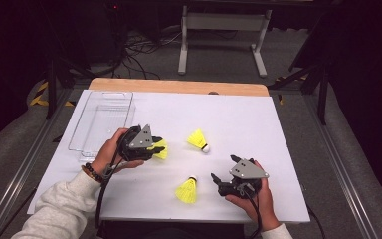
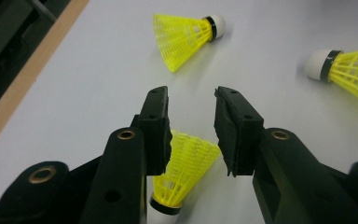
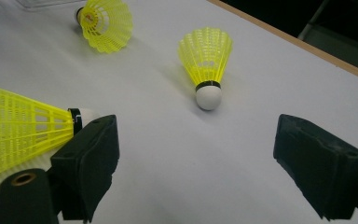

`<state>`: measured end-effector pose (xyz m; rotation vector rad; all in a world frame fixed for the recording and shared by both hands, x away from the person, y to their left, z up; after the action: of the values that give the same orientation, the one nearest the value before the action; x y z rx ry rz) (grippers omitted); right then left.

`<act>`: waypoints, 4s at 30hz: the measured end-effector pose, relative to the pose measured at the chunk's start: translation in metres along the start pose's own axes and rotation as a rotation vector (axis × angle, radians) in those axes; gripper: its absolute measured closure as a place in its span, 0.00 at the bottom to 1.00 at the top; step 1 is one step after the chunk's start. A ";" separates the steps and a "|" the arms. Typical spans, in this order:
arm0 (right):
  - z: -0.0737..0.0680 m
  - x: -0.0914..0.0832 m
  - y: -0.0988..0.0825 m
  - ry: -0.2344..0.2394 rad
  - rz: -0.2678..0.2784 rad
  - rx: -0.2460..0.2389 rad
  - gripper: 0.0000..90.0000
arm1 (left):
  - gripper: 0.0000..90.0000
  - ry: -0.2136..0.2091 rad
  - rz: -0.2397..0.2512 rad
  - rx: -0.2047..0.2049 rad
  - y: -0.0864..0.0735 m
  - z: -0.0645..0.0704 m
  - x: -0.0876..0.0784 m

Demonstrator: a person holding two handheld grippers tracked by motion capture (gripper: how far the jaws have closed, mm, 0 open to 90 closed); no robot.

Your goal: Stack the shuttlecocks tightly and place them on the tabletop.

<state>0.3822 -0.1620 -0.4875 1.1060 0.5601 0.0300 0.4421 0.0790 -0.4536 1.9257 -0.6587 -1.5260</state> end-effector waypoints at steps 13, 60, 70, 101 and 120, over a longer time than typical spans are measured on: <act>0.001 -0.004 0.005 -0.016 0.032 0.003 0.17 | 0.67 0.041 0.088 0.038 0.001 0.004 -0.022; -0.038 -0.024 0.030 0.063 0.119 -0.030 0.15 | 0.15 0.147 0.270 -0.024 -0.062 0.042 -0.070; -0.066 -0.032 0.033 0.160 0.118 -0.053 0.23 | 0.10 0.119 0.310 -0.095 -0.082 0.056 -0.072; -0.092 -0.007 0.016 0.175 -0.028 -0.189 0.46 | 0.07 0.156 0.306 -0.164 -0.116 0.075 -0.096; -0.086 -0.001 0.014 0.109 -0.054 -0.267 0.92 | 0.07 0.140 0.302 -0.168 -0.117 0.074 -0.094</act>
<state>0.3463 -0.0842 -0.5034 0.8320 0.6628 0.1154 0.3513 0.2156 -0.4848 1.7011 -0.6998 -1.2082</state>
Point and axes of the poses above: each handheld gripper's, and its own axes: x roughly forward along the jaws, y roughly out of its top, z roughly to its right, the point moved 9 cm from there along x, roughly forward along the jaws, and after that the axes turned 13 degrees about -y, right-handed, at the moved point
